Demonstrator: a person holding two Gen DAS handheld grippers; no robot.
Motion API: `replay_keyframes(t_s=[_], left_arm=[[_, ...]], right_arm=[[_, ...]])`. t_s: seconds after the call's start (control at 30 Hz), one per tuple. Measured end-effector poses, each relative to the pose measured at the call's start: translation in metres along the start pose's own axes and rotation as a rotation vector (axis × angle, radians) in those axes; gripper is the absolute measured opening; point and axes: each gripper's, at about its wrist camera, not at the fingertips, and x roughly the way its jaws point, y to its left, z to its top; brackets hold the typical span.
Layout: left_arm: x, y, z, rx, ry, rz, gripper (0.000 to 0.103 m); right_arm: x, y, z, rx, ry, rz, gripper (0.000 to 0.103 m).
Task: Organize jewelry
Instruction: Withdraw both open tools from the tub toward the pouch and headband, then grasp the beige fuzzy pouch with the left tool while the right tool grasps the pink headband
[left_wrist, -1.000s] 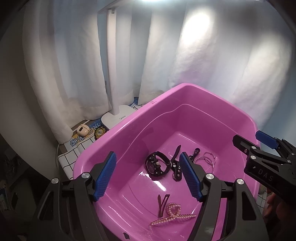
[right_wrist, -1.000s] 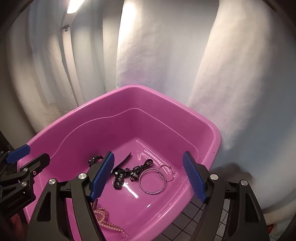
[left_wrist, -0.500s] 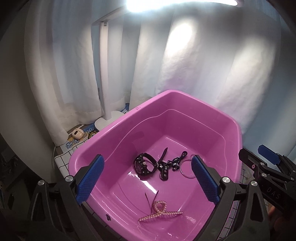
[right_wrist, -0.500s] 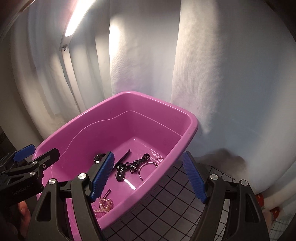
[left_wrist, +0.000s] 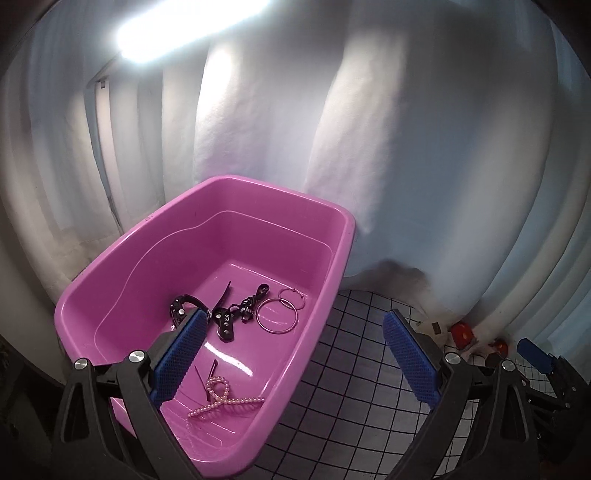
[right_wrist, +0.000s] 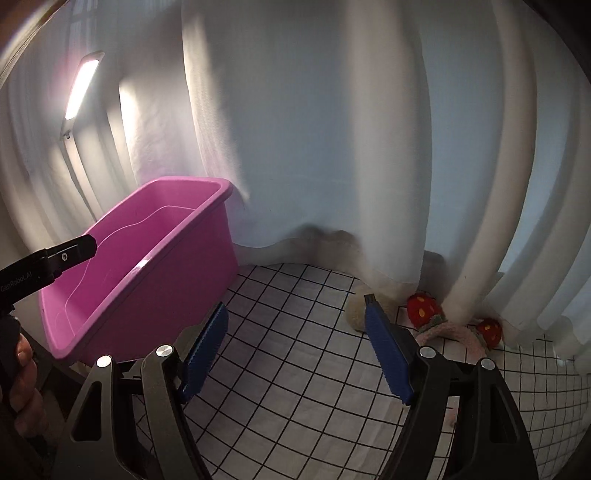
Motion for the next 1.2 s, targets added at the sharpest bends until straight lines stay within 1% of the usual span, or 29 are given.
replay_keyframes(t_s=[0.1,0.23,0.37,0.5,0.63,0.83,1.03,1.2], left_arm=[[0.007,-0.036,-0.007,0.059,0.015,-0.048,0.095],[0.025,-0.081,-0.020,0.134,0.055,-0.099,0.095],[0.050,-0.119,-0.036,0.205,0.103,-0.120,0.095],[0.079,-0.150,-0.052,0.267,0.146,-0.129,0.095],[0.114,-0.170,-0.059,0.285,0.193,-0.135,0.095],[0.159,-0.192,-0.065,0.301,0.232,-0.164,0.095],[0.193,-0.212,-0.080,0.348,0.237,-0.170,0.095],[0.217,-0.224,-0.086,0.350,0.251,-0.179,0.095]], right_arm=[[-0.012,-0.040,-0.019,0.066,0.010,-0.063,0.073],[-0.025,-0.086,-0.045,0.146,0.027,-0.138,0.073],[-0.032,-0.123,-0.066,0.212,0.042,-0.202,0.073],[-0.030,-0.152,-0.085,0.261,0.055,-0.237,0.073],[-0.018,-0.178,-0.094,0.307,0.069,-0.263,0.073],[0.018,-0.206,-0.101,0.335,0.101,-0.288,0.073],[0.053,-0.227,-0.110,0.356,0.128,-0.296,0.073],[0.075,-0.238,-0.117,0.367,0.148,-0.294,0.073]])
